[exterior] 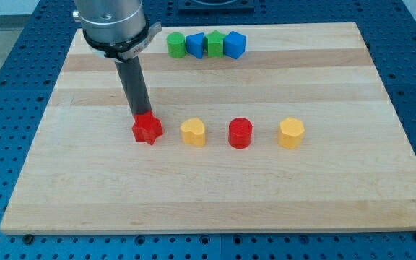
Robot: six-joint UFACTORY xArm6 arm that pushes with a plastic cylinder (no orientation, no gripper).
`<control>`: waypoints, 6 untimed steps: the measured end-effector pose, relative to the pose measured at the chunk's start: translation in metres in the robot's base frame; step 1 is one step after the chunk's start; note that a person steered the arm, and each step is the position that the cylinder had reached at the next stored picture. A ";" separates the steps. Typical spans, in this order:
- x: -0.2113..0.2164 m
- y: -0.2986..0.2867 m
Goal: Move the red star to the left of the yellow heart
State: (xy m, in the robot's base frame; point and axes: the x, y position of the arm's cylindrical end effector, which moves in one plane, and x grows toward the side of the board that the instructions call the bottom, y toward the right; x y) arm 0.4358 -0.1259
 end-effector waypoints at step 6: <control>0.031 -0.054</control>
State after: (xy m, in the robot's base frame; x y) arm 0.4668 -0.1804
